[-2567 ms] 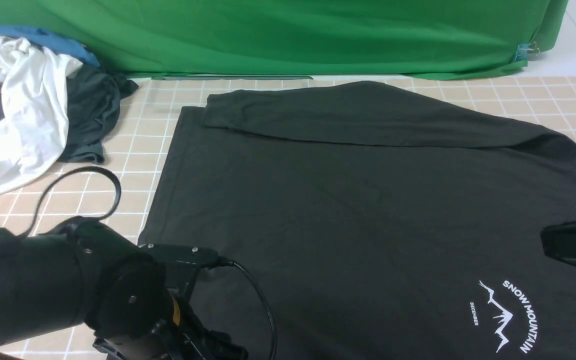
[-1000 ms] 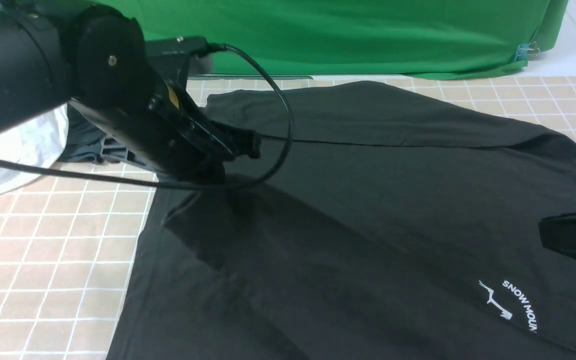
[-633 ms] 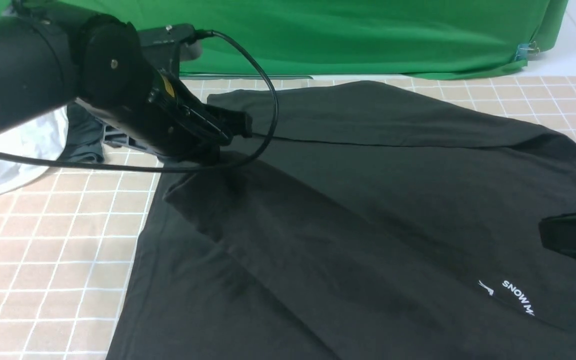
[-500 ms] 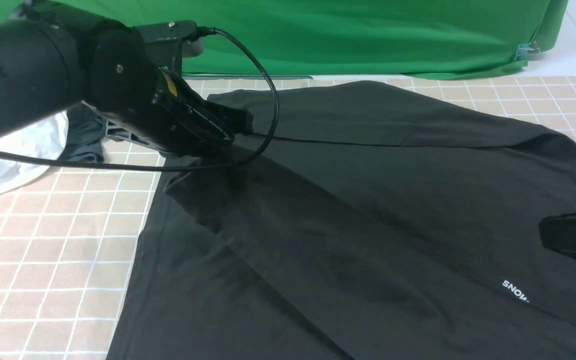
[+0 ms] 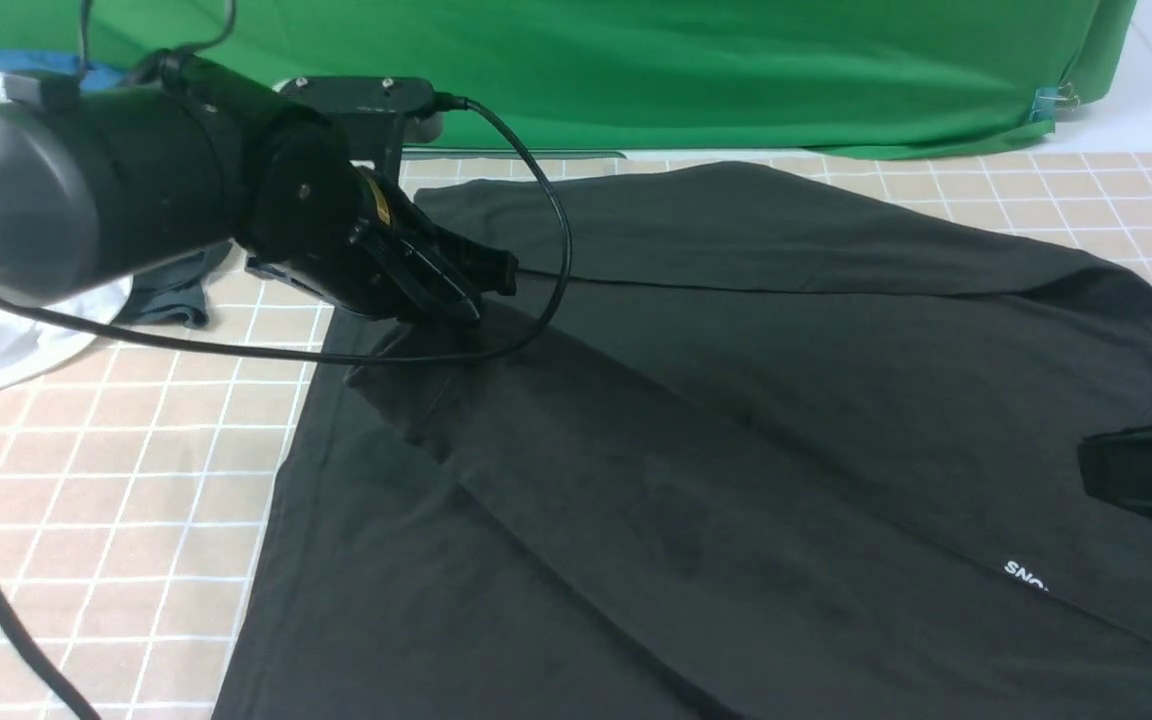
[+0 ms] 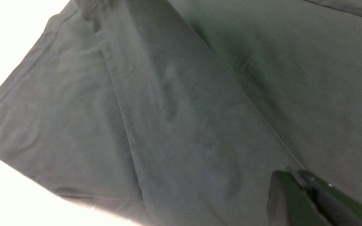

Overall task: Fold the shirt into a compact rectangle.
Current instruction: 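Fold the left side of the black T-shirt inward over its body, then grab the top left corner of the dark shirt with the left gripper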

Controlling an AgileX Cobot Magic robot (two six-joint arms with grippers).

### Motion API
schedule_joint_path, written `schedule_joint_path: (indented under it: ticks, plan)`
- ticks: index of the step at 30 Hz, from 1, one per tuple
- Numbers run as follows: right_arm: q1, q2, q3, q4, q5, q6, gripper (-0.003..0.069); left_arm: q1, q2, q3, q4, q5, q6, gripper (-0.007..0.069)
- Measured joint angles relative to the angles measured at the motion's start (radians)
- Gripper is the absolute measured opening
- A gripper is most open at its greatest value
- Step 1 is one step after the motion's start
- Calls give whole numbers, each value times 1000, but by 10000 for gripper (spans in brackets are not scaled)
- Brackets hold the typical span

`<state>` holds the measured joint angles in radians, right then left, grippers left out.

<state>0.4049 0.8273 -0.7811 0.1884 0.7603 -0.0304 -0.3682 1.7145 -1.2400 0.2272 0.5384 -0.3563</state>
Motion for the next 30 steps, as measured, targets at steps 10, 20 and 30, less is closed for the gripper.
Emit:
schedule_joint_path:
  ticks: [10, 20, 30]
  plan:
    - [0, 39, 0, -4, 68, 0, 50, 0, -61, -42, -86, 116, 3, 260]
    - [0, 78, 0, -139, 88, 90, 50, -287, -254, 302, -584, 147, 252, 11]
    - [0, 78, 0, -144, 86, 104, 50, -605, -98, 398, -599, -111, 179, 128]
